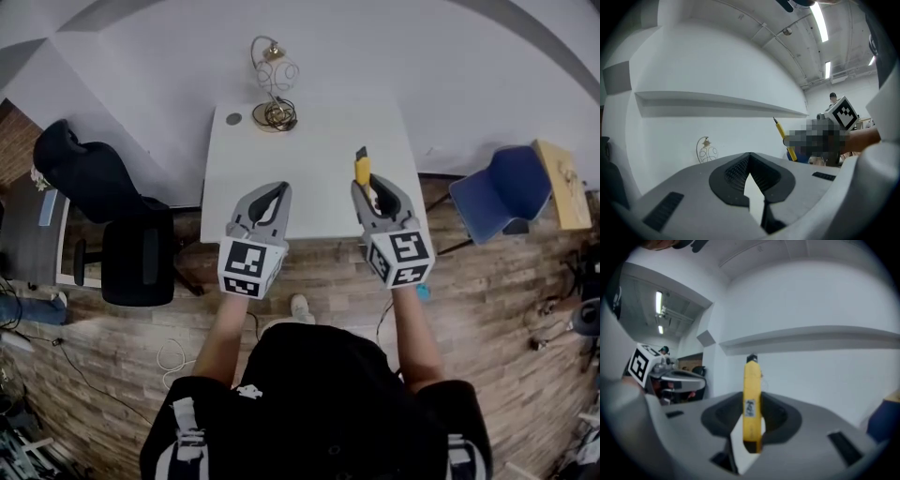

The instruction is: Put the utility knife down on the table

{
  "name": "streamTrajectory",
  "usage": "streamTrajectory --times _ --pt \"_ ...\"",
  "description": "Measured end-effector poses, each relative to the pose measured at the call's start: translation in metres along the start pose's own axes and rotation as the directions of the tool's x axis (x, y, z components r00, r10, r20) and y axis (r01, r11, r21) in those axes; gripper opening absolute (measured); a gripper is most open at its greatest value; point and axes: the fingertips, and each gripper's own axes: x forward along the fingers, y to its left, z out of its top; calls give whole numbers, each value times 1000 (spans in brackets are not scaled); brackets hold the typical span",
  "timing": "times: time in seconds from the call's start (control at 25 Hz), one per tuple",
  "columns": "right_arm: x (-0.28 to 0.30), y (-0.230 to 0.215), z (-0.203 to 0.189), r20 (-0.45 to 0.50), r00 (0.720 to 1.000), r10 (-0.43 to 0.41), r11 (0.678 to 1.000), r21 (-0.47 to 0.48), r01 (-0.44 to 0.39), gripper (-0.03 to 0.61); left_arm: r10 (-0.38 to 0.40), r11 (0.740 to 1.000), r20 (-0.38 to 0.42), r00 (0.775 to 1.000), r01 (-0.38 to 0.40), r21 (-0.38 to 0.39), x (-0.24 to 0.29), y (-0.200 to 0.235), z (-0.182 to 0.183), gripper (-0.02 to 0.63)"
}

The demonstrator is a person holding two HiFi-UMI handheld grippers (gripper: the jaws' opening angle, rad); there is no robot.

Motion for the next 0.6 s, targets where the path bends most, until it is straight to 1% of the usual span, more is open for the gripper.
streamTrajectory --times 0.32,0.6 --pt "40 -3 -8 -35 999 -25 1000 6 25 137 -22 1000 -22 1000 22 1 26 41 -12 15" --pt "51 -14 -13 -50 998 -39 999 25 40 137 -36 999 -40 999 36 -23 41 45 -23 15"
